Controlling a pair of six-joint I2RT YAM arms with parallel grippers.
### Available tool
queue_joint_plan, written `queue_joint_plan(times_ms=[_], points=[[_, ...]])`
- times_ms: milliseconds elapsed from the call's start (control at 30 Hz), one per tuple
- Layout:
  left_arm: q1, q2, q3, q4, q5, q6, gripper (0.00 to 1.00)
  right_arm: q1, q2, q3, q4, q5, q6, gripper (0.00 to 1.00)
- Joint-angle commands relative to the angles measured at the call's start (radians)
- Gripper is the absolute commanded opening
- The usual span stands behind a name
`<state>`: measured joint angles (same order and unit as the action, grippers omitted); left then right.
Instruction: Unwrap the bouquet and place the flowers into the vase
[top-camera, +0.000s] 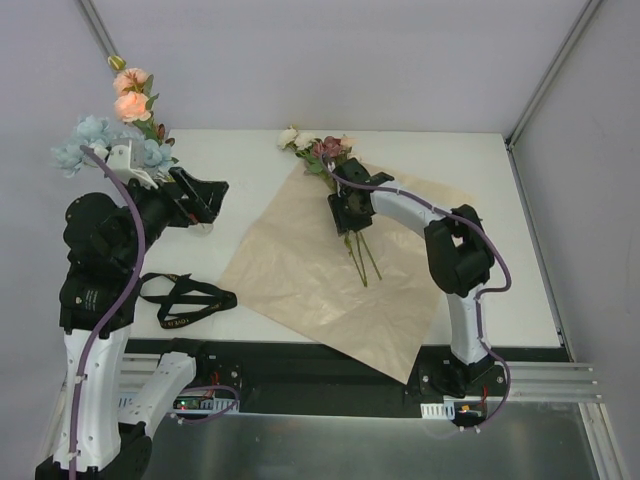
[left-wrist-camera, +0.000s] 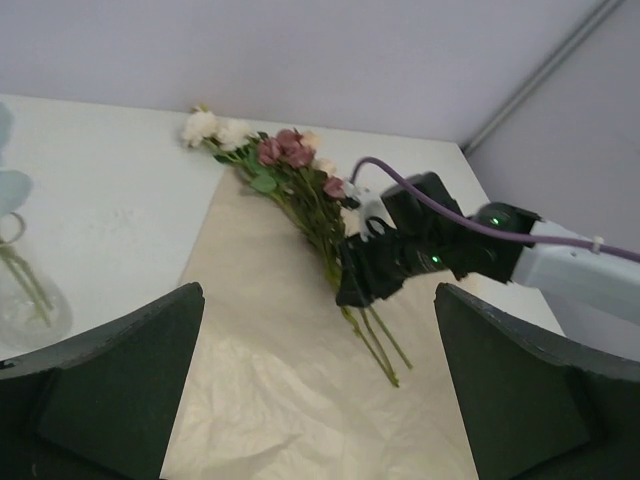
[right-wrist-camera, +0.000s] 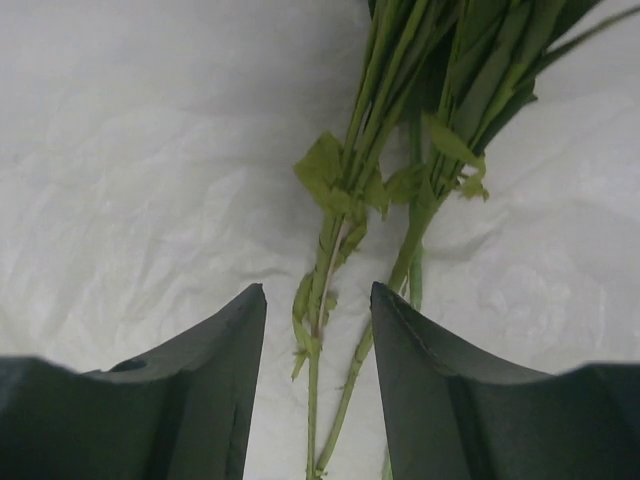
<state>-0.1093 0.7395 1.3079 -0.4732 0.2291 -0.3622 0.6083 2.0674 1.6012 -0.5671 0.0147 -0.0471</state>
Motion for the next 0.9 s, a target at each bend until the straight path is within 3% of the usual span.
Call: queue_joint_plan(times_ms=[0,300,533,700,867], points=[[0.011,0.038,-0.036,-0.010,0.211,-0.070,0.99,0.005,0.062,0.098,-0.022,0.016,-0.019,0.49],[0.011,0.084,-0.096,-0.012,0.337,-0.156,0.96,0.010,0.129,0.120,0.006,0.063,-0.020,0.33],[0.011,0.104,-0.124,-0.012,0.363,-0.185,0.94,0.011,0.084,0.059,0.065,0.099,-0.023,0.01],[0.011,0.132,-0.145,-0.012,0.413,-0.207,0.94,-0.013,-0.039,-0.015,0.136,-0.005,0.015,0.01],[0.011,0.164,-0.165,-0.012,0.455,-0.233,0.93,-0.100,-0.216,-0.139,0.255,-0.302,0.137,0.01]])
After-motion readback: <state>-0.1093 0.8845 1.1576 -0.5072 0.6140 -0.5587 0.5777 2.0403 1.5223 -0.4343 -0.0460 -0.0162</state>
